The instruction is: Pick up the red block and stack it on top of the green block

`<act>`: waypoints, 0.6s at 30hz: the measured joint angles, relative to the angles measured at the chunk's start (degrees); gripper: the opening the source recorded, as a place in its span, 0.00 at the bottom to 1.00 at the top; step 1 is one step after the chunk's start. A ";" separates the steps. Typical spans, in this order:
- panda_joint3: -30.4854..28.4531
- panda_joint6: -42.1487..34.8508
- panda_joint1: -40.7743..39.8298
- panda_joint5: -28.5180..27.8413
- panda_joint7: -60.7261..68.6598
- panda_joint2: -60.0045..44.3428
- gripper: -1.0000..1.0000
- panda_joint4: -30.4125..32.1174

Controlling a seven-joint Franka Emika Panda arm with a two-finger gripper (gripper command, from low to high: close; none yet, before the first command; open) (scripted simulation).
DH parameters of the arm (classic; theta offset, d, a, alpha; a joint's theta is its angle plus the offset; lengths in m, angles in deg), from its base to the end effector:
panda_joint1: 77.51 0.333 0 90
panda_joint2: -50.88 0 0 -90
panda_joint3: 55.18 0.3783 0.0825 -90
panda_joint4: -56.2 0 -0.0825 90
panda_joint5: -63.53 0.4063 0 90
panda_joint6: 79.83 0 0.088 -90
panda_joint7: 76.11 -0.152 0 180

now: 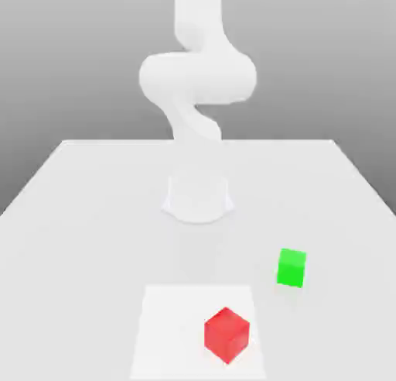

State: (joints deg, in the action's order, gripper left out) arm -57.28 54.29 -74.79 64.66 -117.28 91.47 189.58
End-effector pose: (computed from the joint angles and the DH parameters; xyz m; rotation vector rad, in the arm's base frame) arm 0.3930 0.0004 0.6804 -2.5228 0.9442 -0.9260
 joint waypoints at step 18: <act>-6.60 16.64 11.99 6.70 32.74 -37.85 0.50 11.42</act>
State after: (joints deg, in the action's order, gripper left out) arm -63.88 70.92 -62.80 71.36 -84.54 53.62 201.00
